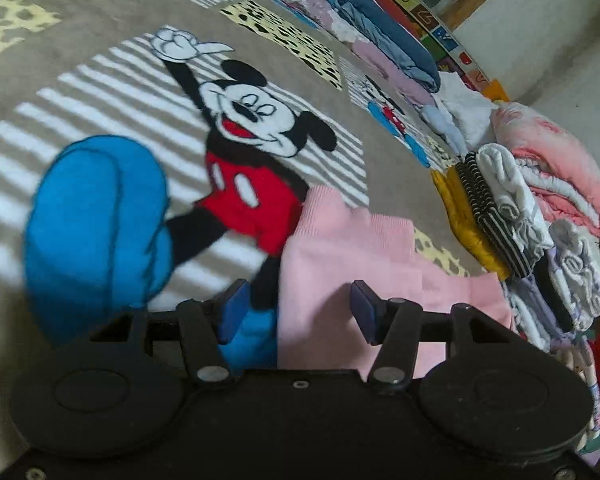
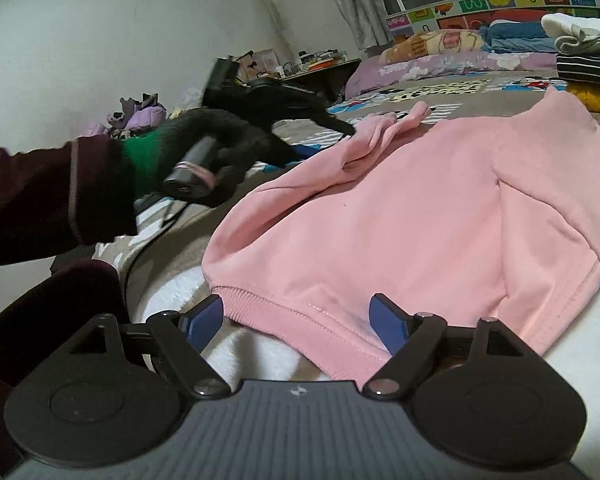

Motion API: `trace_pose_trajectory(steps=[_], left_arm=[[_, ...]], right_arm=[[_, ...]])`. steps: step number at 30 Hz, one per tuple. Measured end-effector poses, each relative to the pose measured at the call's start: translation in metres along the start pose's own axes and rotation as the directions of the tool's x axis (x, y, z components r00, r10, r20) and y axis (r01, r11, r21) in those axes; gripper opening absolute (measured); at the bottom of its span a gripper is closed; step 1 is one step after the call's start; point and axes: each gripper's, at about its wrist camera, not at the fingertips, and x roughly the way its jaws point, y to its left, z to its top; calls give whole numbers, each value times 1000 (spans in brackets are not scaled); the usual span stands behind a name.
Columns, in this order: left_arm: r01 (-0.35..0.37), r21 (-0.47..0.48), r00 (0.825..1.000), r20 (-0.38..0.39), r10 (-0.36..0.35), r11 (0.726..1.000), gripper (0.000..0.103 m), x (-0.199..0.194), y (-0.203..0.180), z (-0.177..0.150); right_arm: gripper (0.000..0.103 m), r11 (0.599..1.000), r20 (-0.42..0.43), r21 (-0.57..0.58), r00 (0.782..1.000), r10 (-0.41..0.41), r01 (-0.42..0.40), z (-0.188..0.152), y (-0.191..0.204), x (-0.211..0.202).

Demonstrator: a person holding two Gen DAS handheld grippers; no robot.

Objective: Fold clothes
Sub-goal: 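Grasp the sweatshirt sleeve cuff with the left gripper, then pull the sleeve outward from the body with the left gripper, then release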

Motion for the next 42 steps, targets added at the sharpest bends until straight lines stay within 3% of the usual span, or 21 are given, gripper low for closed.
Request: trace_pose_trajectory(steps=[6,8,10,13,21,25,32,42], left_arm=[[35,14,999,-8,-35,999,51,11,-1,6],[37,21,999,-8,-37,999,42,12,-2,7],[18,45,1000,-12,-18,999,14,14,-5,8],[11,88,1000,9,-11,996,7,10,-15,8],[-10,238,994,106,-16,971,6,-26,-50,9],[-30,268,986,163,-14,963,6,-51,-57,10],[-79,280,968,252,6,957,6,-104,-45,8],[-151,207,935,348,72,967,6,-162,0,2]], right_arm=[[86,1000,18,9,999,28,-28,-1,-2,1],[87,999,23,9,999,32,-32,-2,-2,1],[87,999,29,11,999,36,-37,-2,-3,1],[87,999,40,13,998,42,-42,-4,-4,0],[87,999,58,2,998,38,-39,-7,-2,1],[87,999,65,-3,997,35,-35,-8,-1,1],[87,999,72,-11,997,34,-34,-10,-1,2],[87,999,75,-22,997,28,-26,-11,-2,3]])
